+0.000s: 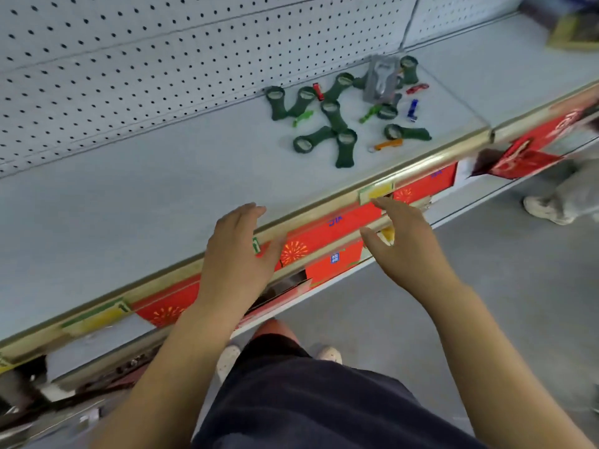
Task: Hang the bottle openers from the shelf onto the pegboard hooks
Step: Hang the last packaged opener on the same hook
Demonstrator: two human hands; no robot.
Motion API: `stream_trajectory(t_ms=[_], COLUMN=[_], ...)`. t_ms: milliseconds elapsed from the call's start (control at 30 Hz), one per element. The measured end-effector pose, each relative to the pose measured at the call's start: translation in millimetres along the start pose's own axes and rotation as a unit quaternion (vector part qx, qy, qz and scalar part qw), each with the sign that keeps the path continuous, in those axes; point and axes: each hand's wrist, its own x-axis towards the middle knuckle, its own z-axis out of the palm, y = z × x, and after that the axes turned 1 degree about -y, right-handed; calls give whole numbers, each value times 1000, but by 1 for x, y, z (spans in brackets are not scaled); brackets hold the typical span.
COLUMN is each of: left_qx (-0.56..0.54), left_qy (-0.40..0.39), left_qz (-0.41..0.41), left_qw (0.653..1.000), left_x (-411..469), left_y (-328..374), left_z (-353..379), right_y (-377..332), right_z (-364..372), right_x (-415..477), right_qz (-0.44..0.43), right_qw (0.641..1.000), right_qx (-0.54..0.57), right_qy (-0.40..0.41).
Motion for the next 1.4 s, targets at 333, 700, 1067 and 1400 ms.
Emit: stream_trajectory(t_ms=[333, 700, 1067, 1400], left_qx=[28, 5, -22, -84], left_qy=[-48, -76, -34, 15], left_qz=[16, -33, -160, -310], left_qw=[998, 997, 986, 947], left_x=[58, 181, 215, 223], left_y=[55, 102, 114, 138], left_z=[58, 104, 139, 147], right_y=[56, 67, 90, 96], right_z=[-39, -84, -83, -68], right_x=[60, 166, 305, 406], right_qz=[49, 98, 81, 99], right_qw=[998, 993, 996, 992], right_qx=[28, 62, 26, -2], right_qy=[-4, 24, -27, -81])
